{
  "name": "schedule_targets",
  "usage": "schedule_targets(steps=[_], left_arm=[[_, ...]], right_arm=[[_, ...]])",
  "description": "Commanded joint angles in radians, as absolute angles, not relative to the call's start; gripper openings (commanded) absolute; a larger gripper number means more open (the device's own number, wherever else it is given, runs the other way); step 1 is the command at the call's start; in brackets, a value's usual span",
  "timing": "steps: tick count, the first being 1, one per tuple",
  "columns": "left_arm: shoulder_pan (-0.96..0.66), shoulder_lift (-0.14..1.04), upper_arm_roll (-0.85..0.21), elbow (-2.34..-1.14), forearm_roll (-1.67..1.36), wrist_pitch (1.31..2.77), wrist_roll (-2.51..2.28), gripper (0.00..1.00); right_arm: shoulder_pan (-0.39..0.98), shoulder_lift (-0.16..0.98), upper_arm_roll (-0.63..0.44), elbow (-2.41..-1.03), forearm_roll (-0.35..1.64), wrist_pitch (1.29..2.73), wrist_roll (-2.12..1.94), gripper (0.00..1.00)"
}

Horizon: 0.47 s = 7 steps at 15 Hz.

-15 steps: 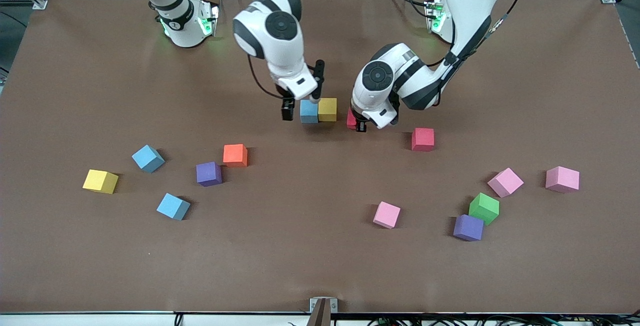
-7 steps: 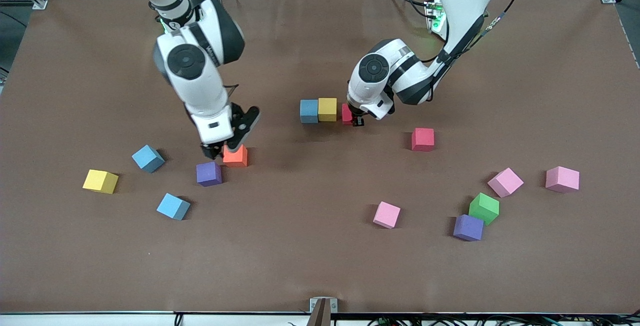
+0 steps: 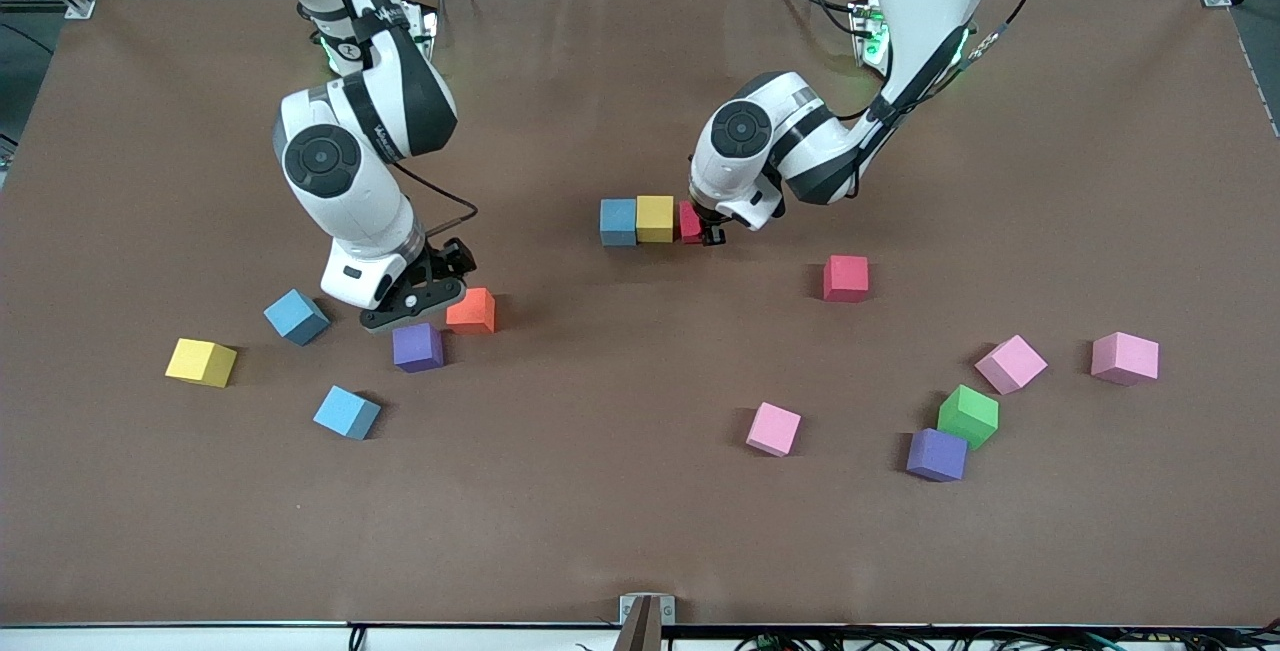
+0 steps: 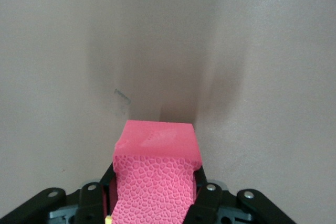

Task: Arrange 11 blocks into digit 3
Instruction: 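Grasp the orange cube with the right gripper while the left gripper holds red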

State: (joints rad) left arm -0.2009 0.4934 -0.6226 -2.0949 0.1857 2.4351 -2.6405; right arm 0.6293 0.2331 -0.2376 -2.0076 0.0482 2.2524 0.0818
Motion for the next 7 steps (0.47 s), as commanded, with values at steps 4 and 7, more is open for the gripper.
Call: schedule_targets(steps=[4, 7], left_arm=[[-0.218, 0.465, -0.624, -2.132, 0.190, 2.468, -2.658, 0.26], [-0.221, 0.466, -0.624, -2.134, 0.195, 2.477, -2.658, 0.26]], right_arm=[[0.620, 0.340, -0.229, -2.033, 0.244, 2.341, 0.229, 1.00], [0.595, 0.422, -0.222, -2.008, 0.252, 2.349, 0.216, 1.00]])
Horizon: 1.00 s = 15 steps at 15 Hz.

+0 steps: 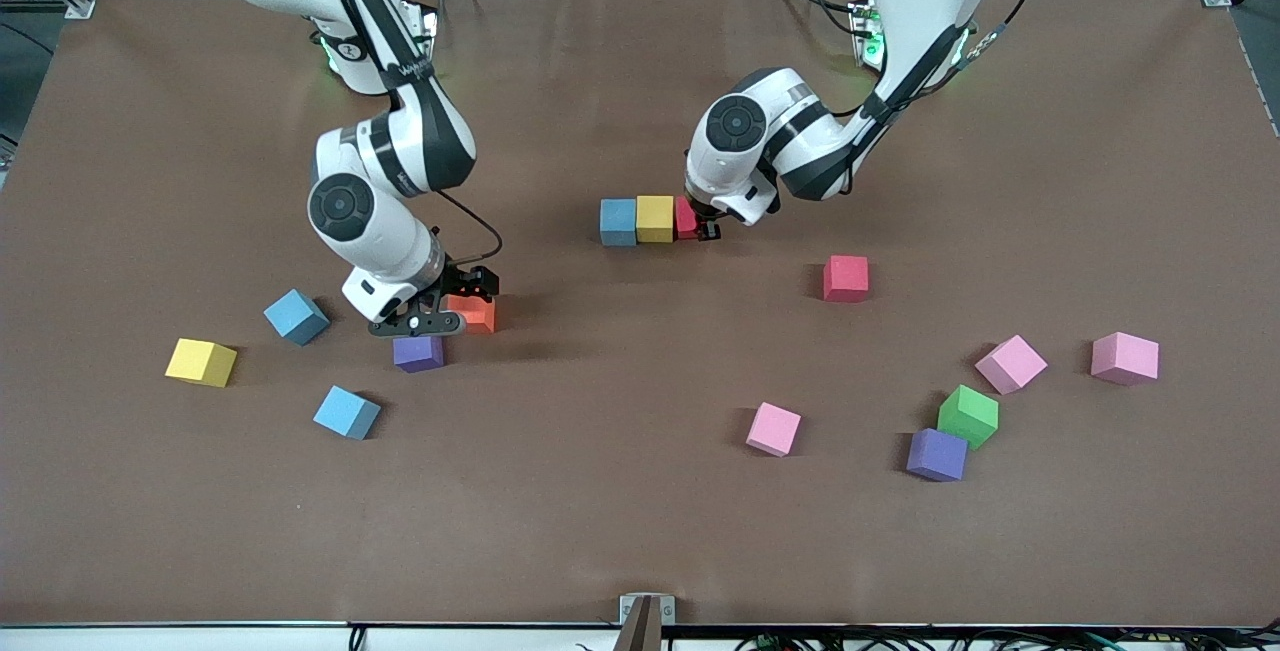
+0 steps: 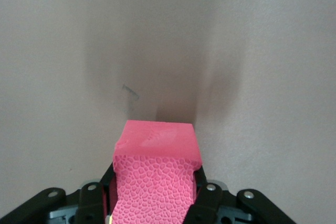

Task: Arrange 11 blocks into digit 3
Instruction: 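Grasp the orange cube with the right gripper while the left gripper holds red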

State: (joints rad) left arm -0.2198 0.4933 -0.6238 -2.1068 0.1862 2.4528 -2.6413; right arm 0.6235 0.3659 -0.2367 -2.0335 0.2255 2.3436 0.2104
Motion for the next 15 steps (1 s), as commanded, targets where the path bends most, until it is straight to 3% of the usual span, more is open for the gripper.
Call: schedule_targets(steps=[1, 12, 15], left_arm=[[-0.221, 0.468, -0.624, -2.135, 0.195, 2.480, -2.658, 0.26], [-0.219, 0.476, -0.624, -2.135, 0.219, 2.516, -2.655, 0.26], [-0.221, 0.477, -0.624, -2.135, 0.221, 2.516, -2.654, 0.29]], right_arm=[[0.591, 0.446, -0.221, -2.003, 0.249, 2.353, 0.212, 1.00], [0.589, 0.517, -0.190, -1.956, 0.244, 2.364, 0.204, 1.00], [0.591, 0.517, -0.190, -1.956, 0.241, 2.364, 0.148, 0.83]])
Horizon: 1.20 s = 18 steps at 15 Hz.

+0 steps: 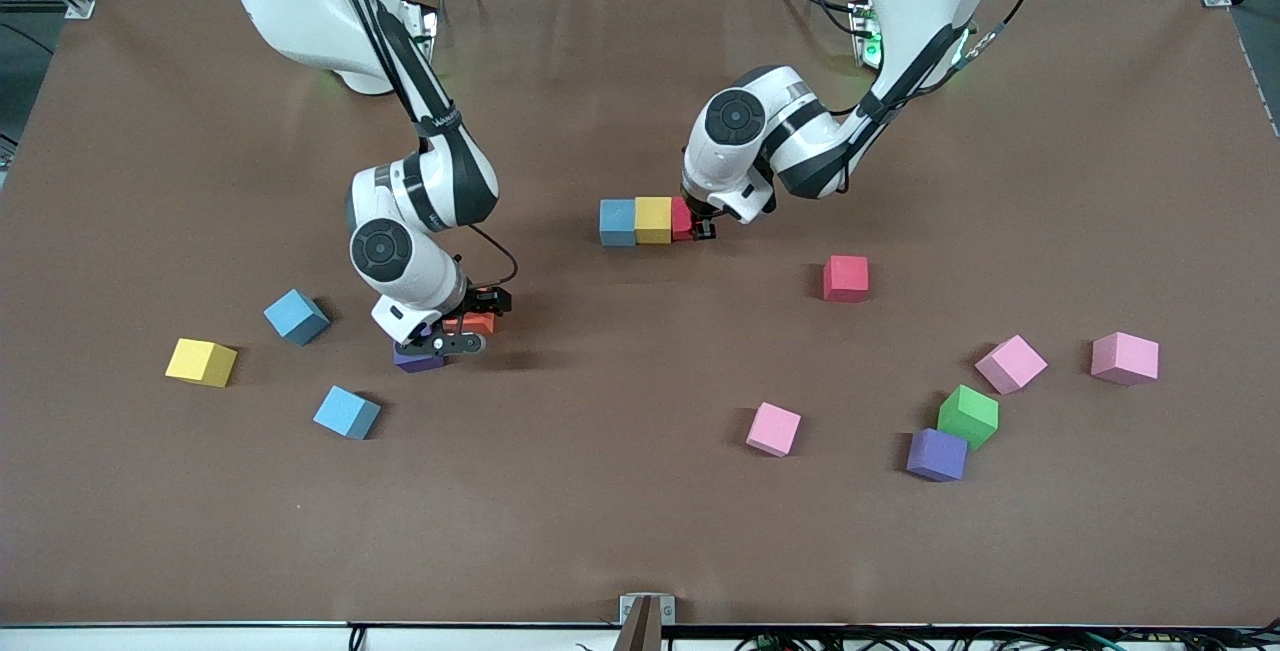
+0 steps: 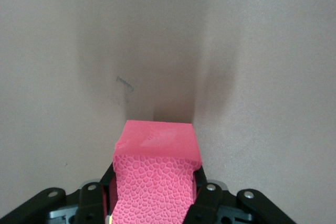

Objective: Arrange 11 blocks into digit 3

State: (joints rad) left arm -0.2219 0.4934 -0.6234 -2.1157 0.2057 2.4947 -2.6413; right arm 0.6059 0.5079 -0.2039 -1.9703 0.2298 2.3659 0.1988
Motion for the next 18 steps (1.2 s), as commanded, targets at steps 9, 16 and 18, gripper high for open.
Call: schedule_targets(steps=[9, 16, 18], left_arm=[[-0.225, 0.486, -0.624, -2.134, 0.248, 2.516, -2.648, 1.00], [-0.221, 0.457, -0.632, -2.131, 0.253, 2.504, -2.648, 1.00], [-0.218, 0.404, -0.643, -2.135, 0.253, 2.499, -2.652, 1.00]], right_arm=[[0.607, 0.514, -0.190, -1.896, 0.252, 2.320, 0.101, 0.37], [0.765, 0.598, -0.192, -1.741, 0.259, 2.304, 0.369, 0.37], [0.811, 0.643, -0.190, -1.692, 0.259, 2.310, 0.461, 0.37]])
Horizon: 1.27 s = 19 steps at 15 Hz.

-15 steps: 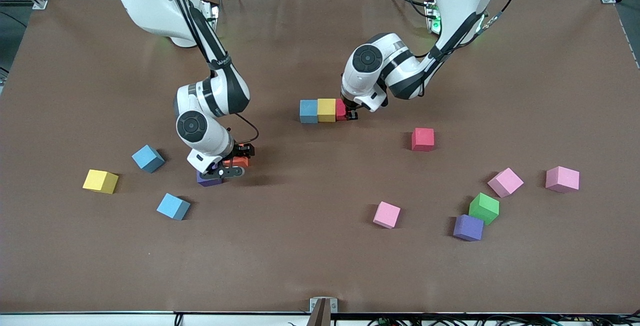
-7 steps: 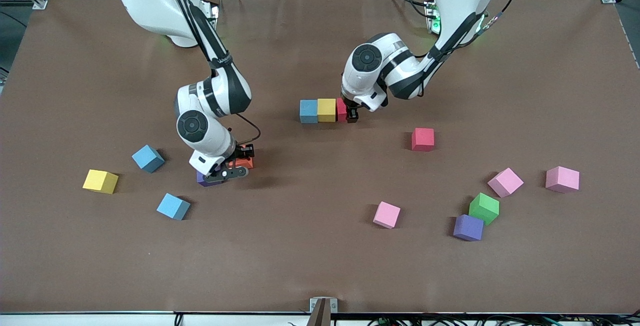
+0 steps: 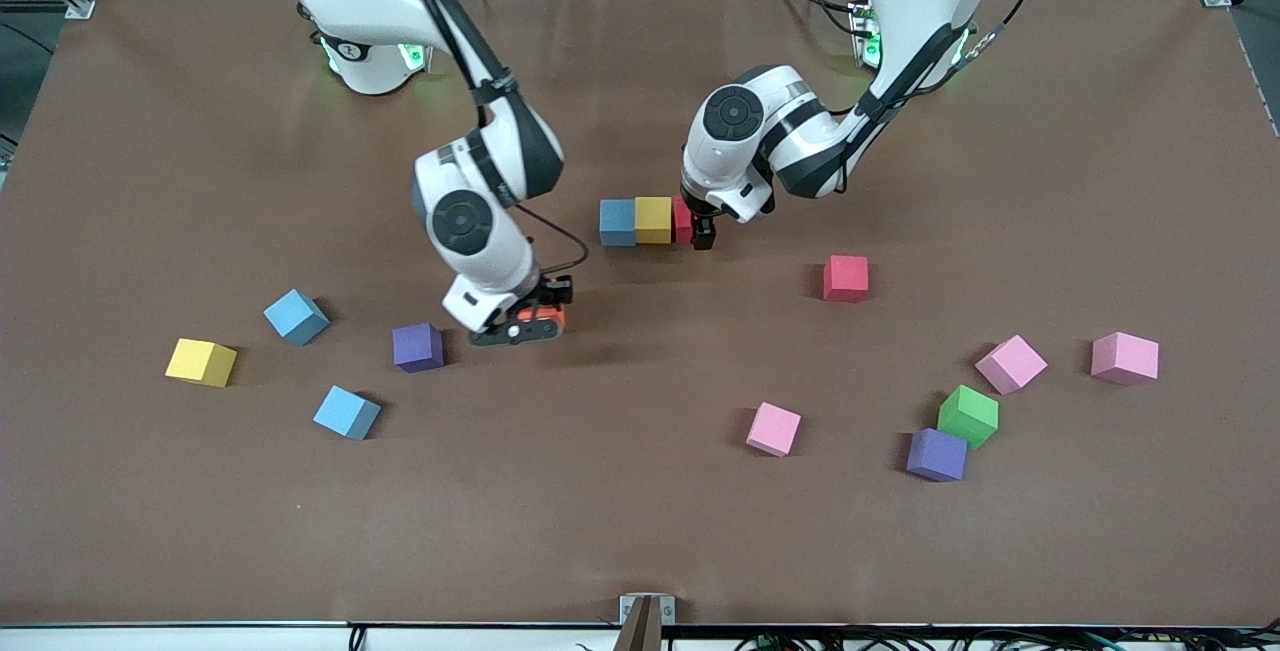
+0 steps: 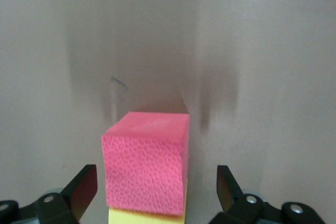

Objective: Arrange 11 blocks into digit 3

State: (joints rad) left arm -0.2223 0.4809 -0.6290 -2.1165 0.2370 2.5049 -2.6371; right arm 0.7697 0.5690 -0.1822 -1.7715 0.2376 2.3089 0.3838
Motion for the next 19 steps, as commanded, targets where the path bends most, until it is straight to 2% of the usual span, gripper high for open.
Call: schedule_targets(steps=[1, 4, 8, 15, 19], left_arm=[[-0.218, 0.378, -0.646, -2.132, 0.253, 2.473, -2.655, 1.00], [-0.206, 0.304, -0.678, -2.128, 0.253, 2.378, -2.643, 1.00], [-0.186, 0.258, -0.678, -2.108, 0.253, 2.327, -2.587, 1.00], [-0.029, 0.268, -0.675, -1.915, 0.249, 2.156, -2.210, 1.00], [0.075, 0.346, -0.672, -1.781, 0.248, 2.109, -1.920, 1.00]], right_arm=[[0.830, 0.656, -0.190, -1.675, 0.261, 2.312, 0.488, 0.37], [0.877, 0.684, -0.190, -1.660, 0.261, 2.333, 0.531, 0.37], [0.910, 0.695, -0.189, -1.666, 0.261, 2.353, 0.563, 0.38], [0.925, 0.693, -0.140, -1.713, 0.258, 2.342, 0.558, 0.38], [0.923, 0.692, -0.140, -1.723, 0.255, 2.290, 0.549, 0.38]])
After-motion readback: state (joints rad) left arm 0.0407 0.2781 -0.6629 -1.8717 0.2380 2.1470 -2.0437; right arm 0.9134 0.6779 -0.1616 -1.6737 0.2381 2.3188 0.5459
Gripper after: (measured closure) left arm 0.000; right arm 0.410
